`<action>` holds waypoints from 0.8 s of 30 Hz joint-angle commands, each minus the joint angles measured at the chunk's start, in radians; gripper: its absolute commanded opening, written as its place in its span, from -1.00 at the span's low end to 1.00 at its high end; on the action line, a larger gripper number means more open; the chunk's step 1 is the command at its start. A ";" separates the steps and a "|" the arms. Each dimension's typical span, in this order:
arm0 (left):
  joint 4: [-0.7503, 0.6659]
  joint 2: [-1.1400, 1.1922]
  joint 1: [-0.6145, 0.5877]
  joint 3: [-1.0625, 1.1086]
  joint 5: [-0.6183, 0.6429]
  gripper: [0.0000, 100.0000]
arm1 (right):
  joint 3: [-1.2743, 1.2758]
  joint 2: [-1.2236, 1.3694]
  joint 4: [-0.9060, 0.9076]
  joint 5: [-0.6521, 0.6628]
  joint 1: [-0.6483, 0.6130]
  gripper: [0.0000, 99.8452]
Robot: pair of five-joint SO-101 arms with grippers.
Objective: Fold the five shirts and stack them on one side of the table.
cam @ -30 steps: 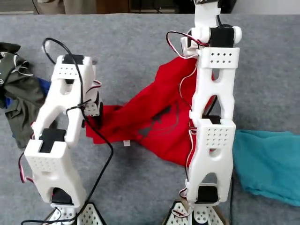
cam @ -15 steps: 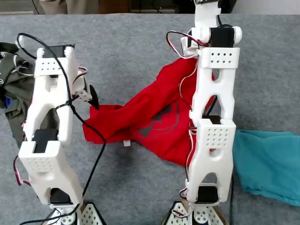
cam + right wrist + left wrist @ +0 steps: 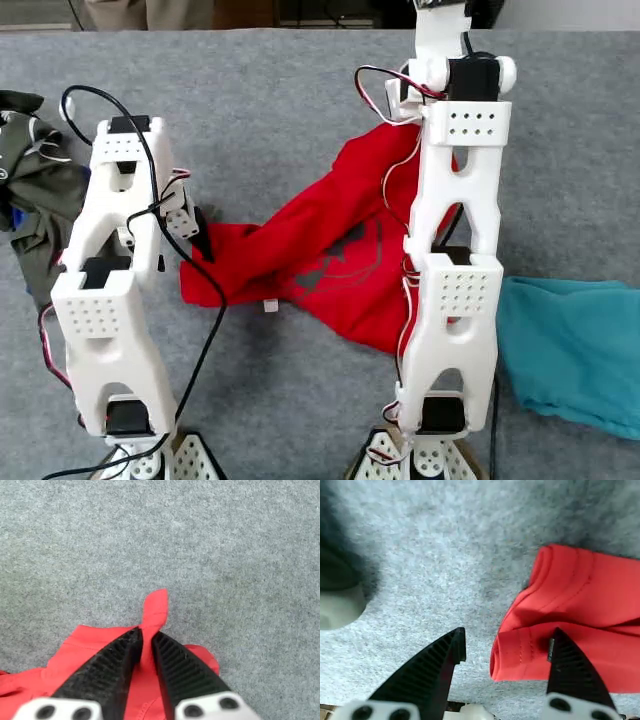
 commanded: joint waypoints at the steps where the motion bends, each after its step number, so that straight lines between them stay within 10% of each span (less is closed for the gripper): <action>1: 0.009 -0.010 -0.002 -0.041 0.005 -0.47 | 0.002 -0.088 -0.002 0.011 0.018 -0.99; 15: 0.009 0.016 0.123 -0.069 0.077 -0.76 | 0.001 -0.088 -0.002 0.011 0.018 -0.99; 24: 0.011 0.007 0.060 -0.005 0.066 -0.46 | -0.002 -0.090 -0.002 0.011 0.022 -0.99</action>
